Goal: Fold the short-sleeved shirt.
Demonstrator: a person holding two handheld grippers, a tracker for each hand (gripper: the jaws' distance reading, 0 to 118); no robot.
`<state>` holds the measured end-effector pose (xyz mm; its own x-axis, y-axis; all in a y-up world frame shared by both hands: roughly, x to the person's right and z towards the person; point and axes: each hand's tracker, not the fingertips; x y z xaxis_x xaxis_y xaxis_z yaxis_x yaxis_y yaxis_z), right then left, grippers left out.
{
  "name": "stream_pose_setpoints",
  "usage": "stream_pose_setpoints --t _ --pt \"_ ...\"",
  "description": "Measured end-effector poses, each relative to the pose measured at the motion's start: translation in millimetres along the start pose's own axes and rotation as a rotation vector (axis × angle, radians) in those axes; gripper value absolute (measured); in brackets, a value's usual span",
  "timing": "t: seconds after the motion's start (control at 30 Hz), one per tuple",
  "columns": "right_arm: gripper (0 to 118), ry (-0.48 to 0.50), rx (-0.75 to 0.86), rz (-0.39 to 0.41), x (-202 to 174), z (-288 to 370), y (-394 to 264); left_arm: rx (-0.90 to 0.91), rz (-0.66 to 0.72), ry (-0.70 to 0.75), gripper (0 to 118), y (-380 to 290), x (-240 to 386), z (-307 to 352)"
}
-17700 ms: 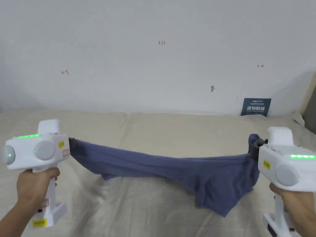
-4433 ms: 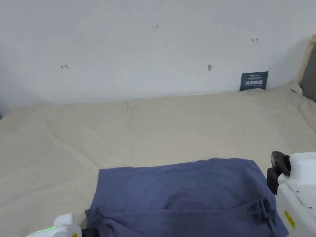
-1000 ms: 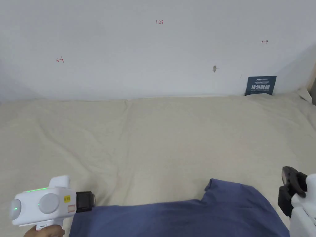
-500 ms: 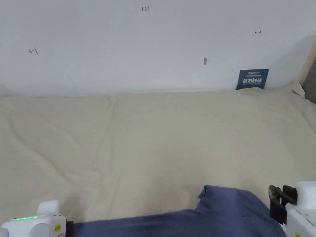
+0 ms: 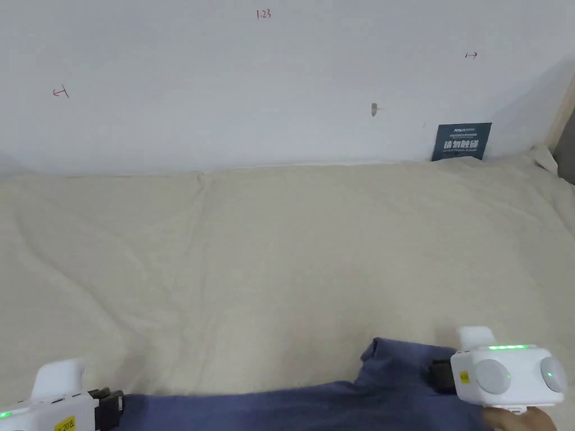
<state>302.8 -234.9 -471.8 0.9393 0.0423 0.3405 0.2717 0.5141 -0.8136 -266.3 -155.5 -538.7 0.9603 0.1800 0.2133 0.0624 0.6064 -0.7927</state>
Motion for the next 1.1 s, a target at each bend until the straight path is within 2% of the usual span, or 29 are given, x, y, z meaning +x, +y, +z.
stream_pose_setpoints --t 0.03,0.07,0.1,0.13,0.23,0.27,0.5,0.63,0.73,0.9,1.0,1.1 --pt "50 -0.005 0.025 -0.011 -3 10 -2 -0.002 0.009 -0.004 3 -1 -1 2" --pt "0 0.021 0.052 -0.01 -3 17 -4 0.0 0.017 -0.001 3 -3 -1 4" --pt "0 0.071 0.046 0.012 -6 25 -9 0.0 0.023 -0.002 3 -5 -2 6" --pt "0 0.043 0.054 -0.001 -8 32 -12 -0.001 0.028 0.004 3 -7 -2 9" --pt "0 0.03 0.164 0.038 -7 73 -24 0.005 0.051 0.011 3 -16 -6 23" --pt "0 0.052 0.177 0.033 -5 85 -27 0.011 0.059 0.011 3 -20 -8 27" --pt "0 0.231 0.32 -0.095 35 212 -83 0.045 0.117 0.018 3 -51 -15 79" --pt "0 0.25 0.342 -0.094 51 254 -137 0.052 0.11 0.021 3 -83 -18 112" --pt "0 0.285 0.318 -0.112 53 271 -180 0.023 0.106 0.021 3 -115 -22 126" --pt "0 0.247 0.201 -0.162 59 245 -244 -0.091 0.124 0.048 3 -178 -29 117" --pt "0 0.196 0.104 -0.229 60 215 -270 -0.128 0.11 0.07 3 -207 -27 105" --pt "0 0.189 0.033 -0.318 59 195 -285 -0.163 0.096 0.091 3 -224 -27 94"
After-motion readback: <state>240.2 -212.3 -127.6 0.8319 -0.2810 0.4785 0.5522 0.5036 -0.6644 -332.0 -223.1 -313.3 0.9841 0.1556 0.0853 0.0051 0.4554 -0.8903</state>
